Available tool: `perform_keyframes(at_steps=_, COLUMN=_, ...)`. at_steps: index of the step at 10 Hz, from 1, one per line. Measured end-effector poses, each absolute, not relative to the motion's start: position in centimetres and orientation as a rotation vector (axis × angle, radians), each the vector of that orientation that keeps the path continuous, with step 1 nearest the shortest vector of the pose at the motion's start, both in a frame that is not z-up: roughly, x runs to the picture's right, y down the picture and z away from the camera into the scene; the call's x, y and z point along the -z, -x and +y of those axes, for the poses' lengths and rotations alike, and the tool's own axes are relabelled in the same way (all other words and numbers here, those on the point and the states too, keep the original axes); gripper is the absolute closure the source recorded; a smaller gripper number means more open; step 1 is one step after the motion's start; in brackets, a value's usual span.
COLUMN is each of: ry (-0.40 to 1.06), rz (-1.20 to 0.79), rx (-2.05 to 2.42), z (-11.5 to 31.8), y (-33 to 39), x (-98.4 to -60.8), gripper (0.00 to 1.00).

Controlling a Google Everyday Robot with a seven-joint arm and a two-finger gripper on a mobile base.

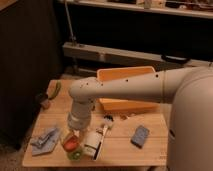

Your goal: Place apple in plastic cup

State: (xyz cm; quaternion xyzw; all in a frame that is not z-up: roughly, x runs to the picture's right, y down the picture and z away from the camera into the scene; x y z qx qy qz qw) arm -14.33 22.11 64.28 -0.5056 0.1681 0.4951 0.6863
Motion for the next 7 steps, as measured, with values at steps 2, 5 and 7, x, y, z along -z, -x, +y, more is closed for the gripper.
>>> perform_keyframes(at_steps=2, ry=1.135, rz=0.396, rx=-1.111, z=22.34, y=14.23, x=-64.58, gripper=1.00)
perform_keyframes(at_steps=5, ry=1.135, rz=0.396, rx=-1.112, z=22.34, y=14.19, x=-64.59, gripper=1.00)
perform_keyframes(at_steps=7, ry=1.136, rz=0.396, rx=-1.113, z=22.34, y=14.18, x=-64.64, gripper=1.00)
